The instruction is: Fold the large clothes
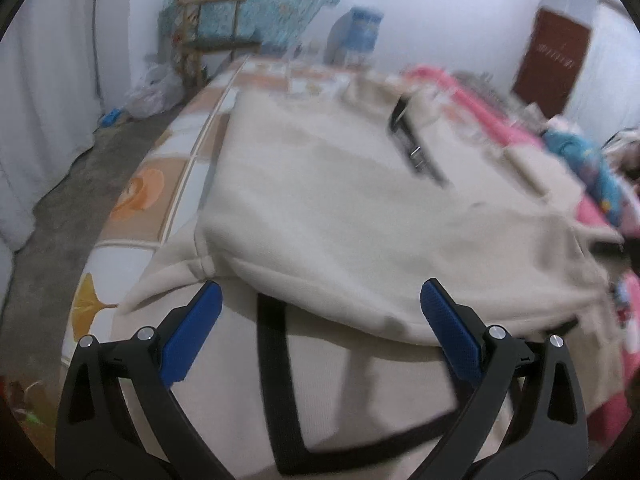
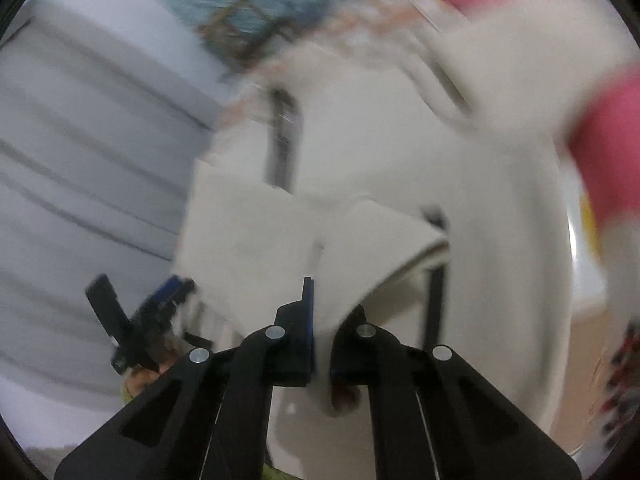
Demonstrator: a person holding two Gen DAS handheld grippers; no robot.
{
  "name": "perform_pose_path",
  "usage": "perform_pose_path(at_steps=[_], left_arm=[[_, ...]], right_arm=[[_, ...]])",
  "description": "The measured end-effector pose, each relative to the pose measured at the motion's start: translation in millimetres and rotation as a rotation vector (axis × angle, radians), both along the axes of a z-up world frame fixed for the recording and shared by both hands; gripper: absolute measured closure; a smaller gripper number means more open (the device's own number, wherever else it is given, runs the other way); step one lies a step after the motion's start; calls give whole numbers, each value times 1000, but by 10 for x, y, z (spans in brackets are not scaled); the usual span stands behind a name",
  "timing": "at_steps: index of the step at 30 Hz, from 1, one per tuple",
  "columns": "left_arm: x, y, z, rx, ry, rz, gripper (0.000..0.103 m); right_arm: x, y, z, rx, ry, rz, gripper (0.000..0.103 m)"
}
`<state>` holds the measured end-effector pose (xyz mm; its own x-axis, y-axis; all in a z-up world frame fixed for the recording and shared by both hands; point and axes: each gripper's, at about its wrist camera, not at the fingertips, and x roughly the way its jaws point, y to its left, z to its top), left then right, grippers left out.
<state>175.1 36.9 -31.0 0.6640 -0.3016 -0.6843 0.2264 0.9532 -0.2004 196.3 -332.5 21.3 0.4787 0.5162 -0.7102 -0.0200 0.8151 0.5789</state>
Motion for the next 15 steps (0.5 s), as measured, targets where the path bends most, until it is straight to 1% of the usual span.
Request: perform_pose_path(at_steps=[2, 5, 6, 8, 10, 11, 12, 13, 14, 15], left_arm=[[-162, 42, 113, -54, -60, -38, 7], [-358, 79, 208, -117, -115, -85, 7], [-413, 84, 216, -130, -126, -99, 8], [-449, 84, 194, -130, -126, -99, 18], [-403, 90, 141, -131, -99, -77, 34], [-331, 104, 105, -130, -67, -49, 39], [-271, 128, 82, -132, -46, -27, 45], [-222, 168, 65, -133, -34, 1, 47], [-150, 209, 45, -120, -22, 39, 49], [-88, 239, 29, -103, -15, 65, 55]], right_arm=[[221, 160, 377, -38, -79, 53, 97], [636, 505, 716, -68, -135, 144, 97], [883, 750, 808, -87, -142, 191, 97], [1296, 1206, 866, -132, -128, 262, 97], [1816, 1995, 902, -209, -93, 365, 98], [1973, 2412, 1001, -225, -100, 415, 98], [2060, 2764, 1164, -217, -138, 473, 98], [2071, 3075, 1373, -197, -202, 528, 98], [2023, 3442, 1704, -161, -312, 599, 98], [1975, 3618, 1914, -131, -387, 638, 98]])
